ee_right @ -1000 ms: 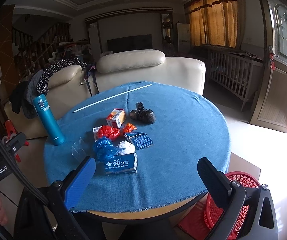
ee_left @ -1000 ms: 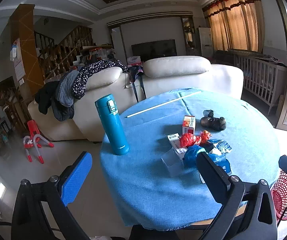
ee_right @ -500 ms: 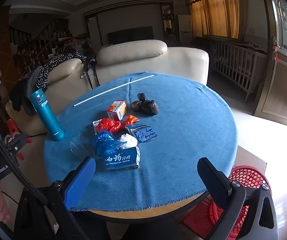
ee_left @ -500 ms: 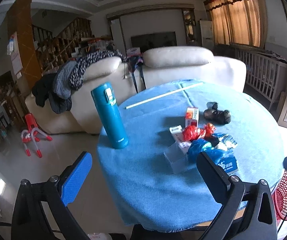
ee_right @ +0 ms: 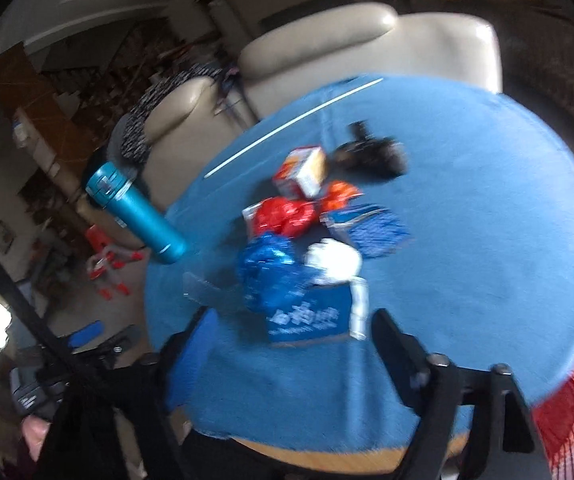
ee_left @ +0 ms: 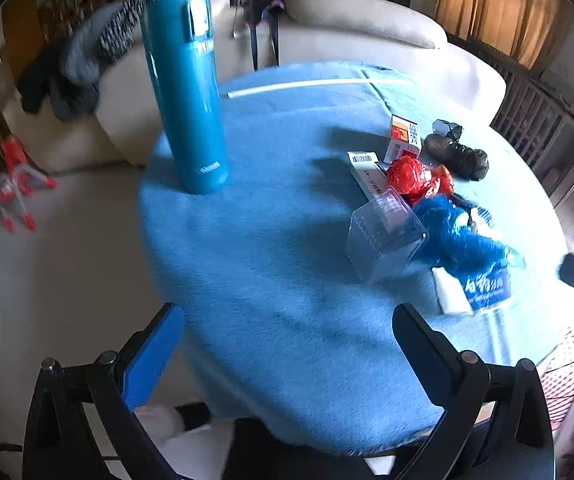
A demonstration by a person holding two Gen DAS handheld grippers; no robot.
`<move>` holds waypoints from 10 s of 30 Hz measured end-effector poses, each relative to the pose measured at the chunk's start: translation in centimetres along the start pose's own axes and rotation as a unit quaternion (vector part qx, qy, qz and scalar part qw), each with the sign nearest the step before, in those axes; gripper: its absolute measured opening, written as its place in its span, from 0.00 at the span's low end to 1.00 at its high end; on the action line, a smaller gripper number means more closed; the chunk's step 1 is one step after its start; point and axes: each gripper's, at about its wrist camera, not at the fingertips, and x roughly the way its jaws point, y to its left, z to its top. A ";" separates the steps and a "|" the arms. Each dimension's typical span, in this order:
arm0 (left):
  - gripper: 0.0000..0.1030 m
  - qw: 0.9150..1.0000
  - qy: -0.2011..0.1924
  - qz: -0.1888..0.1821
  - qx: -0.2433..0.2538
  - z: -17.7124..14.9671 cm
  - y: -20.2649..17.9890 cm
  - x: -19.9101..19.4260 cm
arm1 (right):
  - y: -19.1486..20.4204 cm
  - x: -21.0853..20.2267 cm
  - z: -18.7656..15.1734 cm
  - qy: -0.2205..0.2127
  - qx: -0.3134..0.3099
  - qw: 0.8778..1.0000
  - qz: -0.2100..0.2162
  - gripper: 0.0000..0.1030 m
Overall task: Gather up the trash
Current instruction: 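Grasp the blue plastic bag with the right tool while the left tool grasps the clear plastic box, then carry both items over the red basket and open both tools to drop them, then grasp the blue toothpaste carton with the left tool while the right tool grasps another carton piece, then lift both carton pieces off the table and carry them toward the red basket, then open both tools over the red basket to drop the carton pieces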
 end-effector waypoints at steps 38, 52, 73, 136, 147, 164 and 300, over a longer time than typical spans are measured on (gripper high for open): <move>0.44 0.987 0.078 -0.137 -0.016 3.8 -1.0 6.6 | 0.4 5.3 2.2 0.006 -0.071 0.995 0.073 0.80; 0.39 0.988 0.058 -0.146 -0.013 3.2 1.0 5.8 | 4.1 11.6 2.3 0.072 -0.147 0.986 0.002 0.49; 0.39 0.918 0.033 -0.270 0.290 -0.9 -23.9 -3.0 | -15.1 -14.5 -7.6 -0.127 0.099 0.987 -0.031 0.49; 0.70 0.933 0.022 -0.225 0.281 -0.7 -18.2 5.6 | -23.0 -13.6 -4.4 -0.112 0.237 0.956 -0.134 0.57; 0.70 0.929 0.017 -0.241 0.279 -1.6 -17.5 6.8 | -11.6 4.2 5.9 0.045 0.060 0.997 -0.018 0.63; 0.21 0.939 0.013 -0.261 0.223 -1.4 -13.9 5.9 | -7.4 12.0 6.4 0.128 -0.102 0.985 -0.050 0.79; 0.73 0.942 -0.182 0.042 0.278 -5.0 -22.7 -15.4 | -13.9 -23.7 -12.2 -0.197 0.181 0.963 0.019 0.77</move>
